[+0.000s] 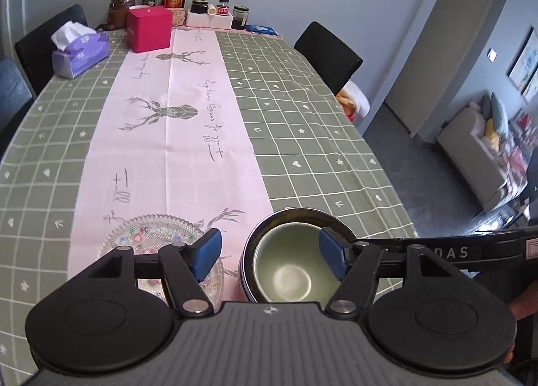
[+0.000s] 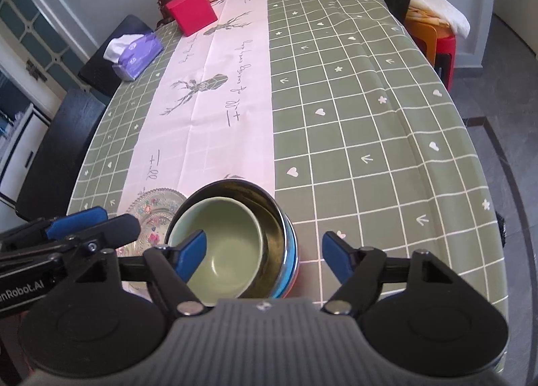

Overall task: Organize plates and bowls
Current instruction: 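Grasp the nested bowl stack rim with both tools from opposite sides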

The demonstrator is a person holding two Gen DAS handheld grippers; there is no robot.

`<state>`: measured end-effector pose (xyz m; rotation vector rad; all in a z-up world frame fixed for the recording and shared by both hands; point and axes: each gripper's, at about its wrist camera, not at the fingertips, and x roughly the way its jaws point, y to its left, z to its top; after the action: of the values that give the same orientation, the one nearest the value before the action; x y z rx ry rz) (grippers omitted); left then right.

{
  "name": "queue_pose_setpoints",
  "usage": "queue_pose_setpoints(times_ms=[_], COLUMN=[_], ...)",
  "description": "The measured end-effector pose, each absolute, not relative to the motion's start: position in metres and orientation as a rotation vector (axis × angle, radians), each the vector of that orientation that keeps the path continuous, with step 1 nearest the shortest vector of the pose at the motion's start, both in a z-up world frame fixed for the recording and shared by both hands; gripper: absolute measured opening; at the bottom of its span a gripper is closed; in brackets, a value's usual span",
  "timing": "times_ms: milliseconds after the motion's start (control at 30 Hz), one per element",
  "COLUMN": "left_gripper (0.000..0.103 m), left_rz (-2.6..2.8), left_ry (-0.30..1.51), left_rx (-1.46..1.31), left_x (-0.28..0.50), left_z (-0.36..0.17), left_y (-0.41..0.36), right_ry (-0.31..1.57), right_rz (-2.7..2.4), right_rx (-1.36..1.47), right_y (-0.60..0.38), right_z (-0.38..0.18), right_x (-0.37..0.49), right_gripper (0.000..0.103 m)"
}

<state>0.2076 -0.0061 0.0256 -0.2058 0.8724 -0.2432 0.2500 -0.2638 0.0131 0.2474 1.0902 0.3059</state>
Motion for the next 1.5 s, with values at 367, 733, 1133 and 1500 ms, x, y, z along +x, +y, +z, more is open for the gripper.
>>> queue_pose_setpoints(times_ms=[367,733,1133,1500], left_gripper=[0.079,0.079,0.079,0.073], left_rz=[-0.252,-0.26,-0.291,-0.314], left_ry=[0.873,0.901,0.953,0.976], left_rx=[-0.52,-0.497,-0.534,-0.601], left_x=[0.2,0.205,0.209,0.216], left_z=[-0.03,-0.063,-0.08,-0.088], left_y=[0.037,0.025,0.018,0.021], right_ry=[1.028,1.068,1.08,1.12], right_rz=[0.27,0.271,0.275,0.29], right_rx=[0.414,0.388,0.371,0.419], right_y=[-0.276,-0.272,-0.27,-0.27], right_z=[-0.03,-0.05,-0.055,-0.065], right_x=[0.235,0.239,0.242,0.25], right_gripper=[0.084,0.084,0.082,0.078])
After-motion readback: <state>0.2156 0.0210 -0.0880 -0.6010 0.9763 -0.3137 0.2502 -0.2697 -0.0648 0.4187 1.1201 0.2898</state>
